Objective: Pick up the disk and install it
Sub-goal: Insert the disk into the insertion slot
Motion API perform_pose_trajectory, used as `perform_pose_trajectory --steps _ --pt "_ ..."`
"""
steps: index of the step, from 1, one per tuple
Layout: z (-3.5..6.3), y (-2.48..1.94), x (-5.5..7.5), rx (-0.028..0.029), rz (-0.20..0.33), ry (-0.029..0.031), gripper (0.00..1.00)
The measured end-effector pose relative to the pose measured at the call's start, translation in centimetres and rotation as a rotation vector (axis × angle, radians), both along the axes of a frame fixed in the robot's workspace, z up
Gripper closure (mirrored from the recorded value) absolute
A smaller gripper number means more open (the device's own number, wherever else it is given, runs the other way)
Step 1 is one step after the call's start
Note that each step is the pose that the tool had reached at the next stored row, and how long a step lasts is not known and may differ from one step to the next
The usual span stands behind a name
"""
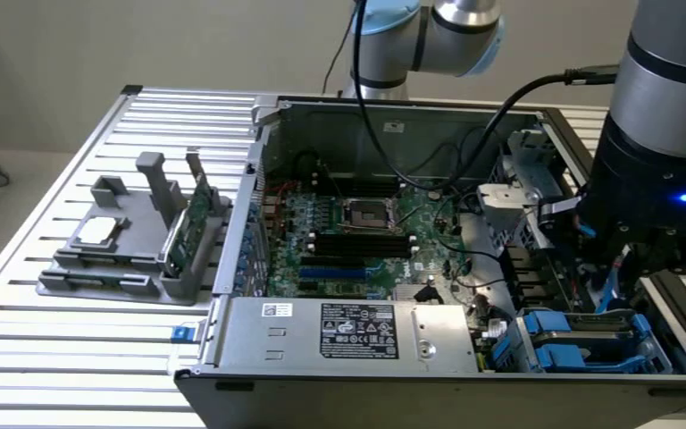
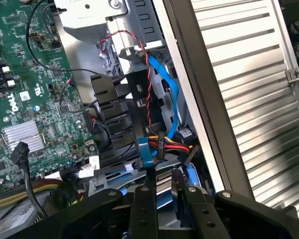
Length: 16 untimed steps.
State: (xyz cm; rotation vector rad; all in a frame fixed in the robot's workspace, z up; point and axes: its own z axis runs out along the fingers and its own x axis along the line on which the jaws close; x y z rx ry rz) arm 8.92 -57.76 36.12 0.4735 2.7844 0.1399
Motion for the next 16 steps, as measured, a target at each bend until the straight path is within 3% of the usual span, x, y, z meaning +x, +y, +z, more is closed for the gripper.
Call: perform_pose_trajectory --steps 3,8,16 --pt "-0.03 0.50 -0.01 0.0001 -0.004 -0.0012 0.73" --pt "-0.06 0.91 -0.02 0.0000 -0.016 -0.0068 0.73" --pt "-0.56 1.09 -0.02 0.0000 -0.041 -0.0204 0.73"
